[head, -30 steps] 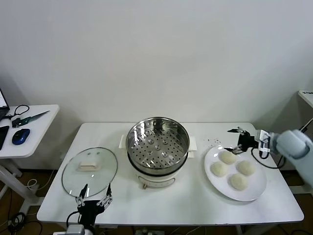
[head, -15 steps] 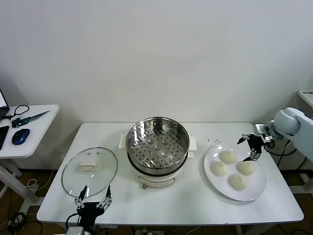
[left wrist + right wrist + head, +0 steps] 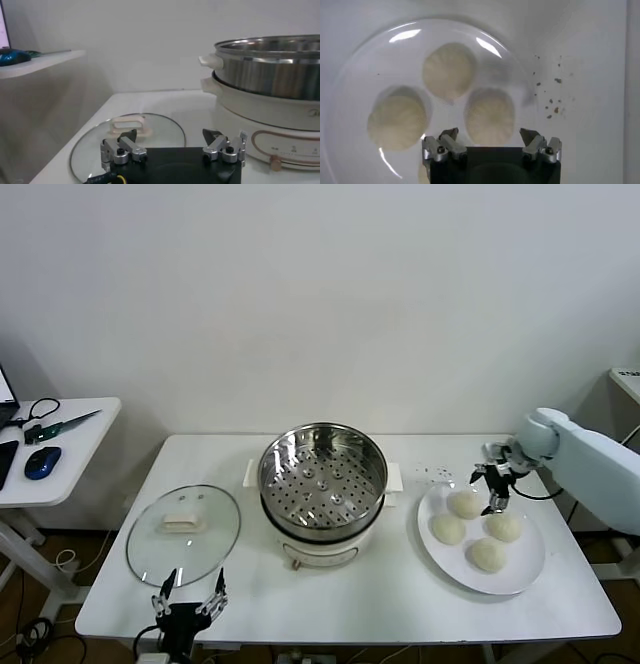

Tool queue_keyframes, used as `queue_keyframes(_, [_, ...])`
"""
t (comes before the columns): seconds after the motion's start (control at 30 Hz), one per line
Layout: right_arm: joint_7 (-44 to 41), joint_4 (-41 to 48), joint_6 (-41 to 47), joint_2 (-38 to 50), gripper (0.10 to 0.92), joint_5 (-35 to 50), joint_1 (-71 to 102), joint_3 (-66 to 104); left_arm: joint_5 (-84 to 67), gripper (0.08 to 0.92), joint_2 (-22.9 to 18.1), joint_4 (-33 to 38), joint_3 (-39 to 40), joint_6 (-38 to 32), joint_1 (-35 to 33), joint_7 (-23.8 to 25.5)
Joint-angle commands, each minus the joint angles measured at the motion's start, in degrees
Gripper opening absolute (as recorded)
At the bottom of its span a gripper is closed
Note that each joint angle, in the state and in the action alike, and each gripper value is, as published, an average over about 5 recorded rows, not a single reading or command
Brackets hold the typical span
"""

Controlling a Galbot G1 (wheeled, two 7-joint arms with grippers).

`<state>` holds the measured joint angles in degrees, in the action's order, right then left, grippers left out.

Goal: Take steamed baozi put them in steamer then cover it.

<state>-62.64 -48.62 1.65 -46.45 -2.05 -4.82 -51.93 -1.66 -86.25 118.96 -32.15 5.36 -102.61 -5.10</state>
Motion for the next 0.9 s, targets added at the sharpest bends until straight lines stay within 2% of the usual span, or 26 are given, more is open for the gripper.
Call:
queue_keyframes(0.03, [0.7,5.0,0.0,-4.0,0.823,-3.5,1.8,1.4,0.0,0.823,0.1,-0.1,0.0,-0.3,-0.2,0.0])
queue_keyframes(0.2, [0.6,5.2,-0.1,-4.0,0.806,-4.2,1.9,2.1,-0.1,0.823,0.1,-0.1,-0.1,-0.5,-0.5,-0.1])
queue_keyframes(0.43, [0.3,4.5,-0.4,-3.6,0.682,-3.4,1.5,2.5,-0.1,0.823,0.0,-0.1,0.0,-0.7,-0.8,-0.4])
queue_keyframes(0.57, [-0.3,1.5,-1.2,-2.0,0.663,-0.8,-1.0,1.1,0.0,0.823,0.0,0.0,0.0,-0.9,-1.0,-0.6])
queue_keyframes(0.77, [-2.1,-7.7,-7.7,2.3,0.662,10.6,-19.6,-16.0,0.3,0.823,0.1,0.3,0.3,-1.2,-1.4,-0.6])
queue_keyframes(0.9, [-3.0,-14.4,-16.1,0.3,0.662,17.1,-38.1,-30.8,0.7,0.823,0.2,0.3,0.5,-1.3,-1.4,-0.6])
